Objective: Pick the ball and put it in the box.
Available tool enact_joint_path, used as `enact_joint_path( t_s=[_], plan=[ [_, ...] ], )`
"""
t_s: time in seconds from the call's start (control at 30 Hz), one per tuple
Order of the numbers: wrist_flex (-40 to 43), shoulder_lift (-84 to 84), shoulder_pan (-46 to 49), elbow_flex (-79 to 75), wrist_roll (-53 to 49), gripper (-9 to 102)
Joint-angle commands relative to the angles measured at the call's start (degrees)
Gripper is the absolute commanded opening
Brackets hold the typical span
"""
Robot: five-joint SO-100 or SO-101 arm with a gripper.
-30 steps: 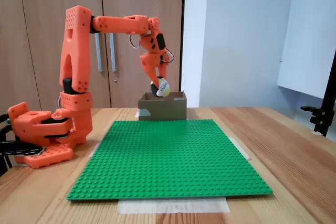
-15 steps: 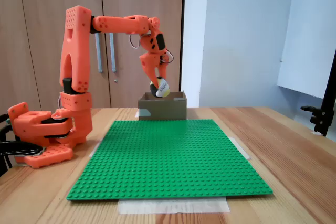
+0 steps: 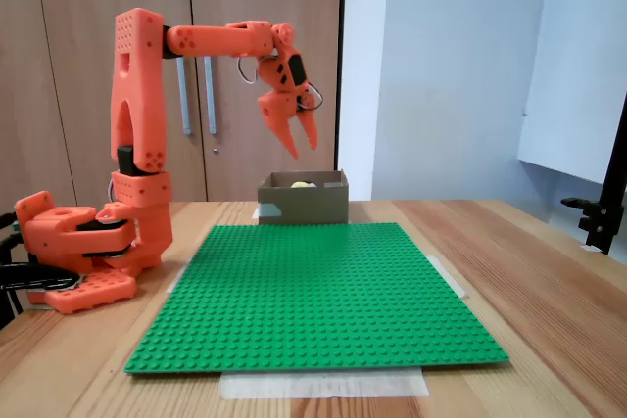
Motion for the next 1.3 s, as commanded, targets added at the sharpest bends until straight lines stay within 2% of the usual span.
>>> enact_joint_path(
  t_s=[0.0, 0.23, 0.5, 0.87, 1.27],
  plan=[
    [-0.8, 5.3, 0.5, 0.0, -0.3, 23],
    [-0.2, 9.8, 1.1, 1.3, -1.1, 23],
    [-0.7, 17.7, 4.1, 6.9, -3.4, 13],
    [0.0, 26.9, 14.6, 8.7, -9.0, 0],
    [-0.8, 36.6, 28.8, 14.7, -11.3, -1]
  ],
)
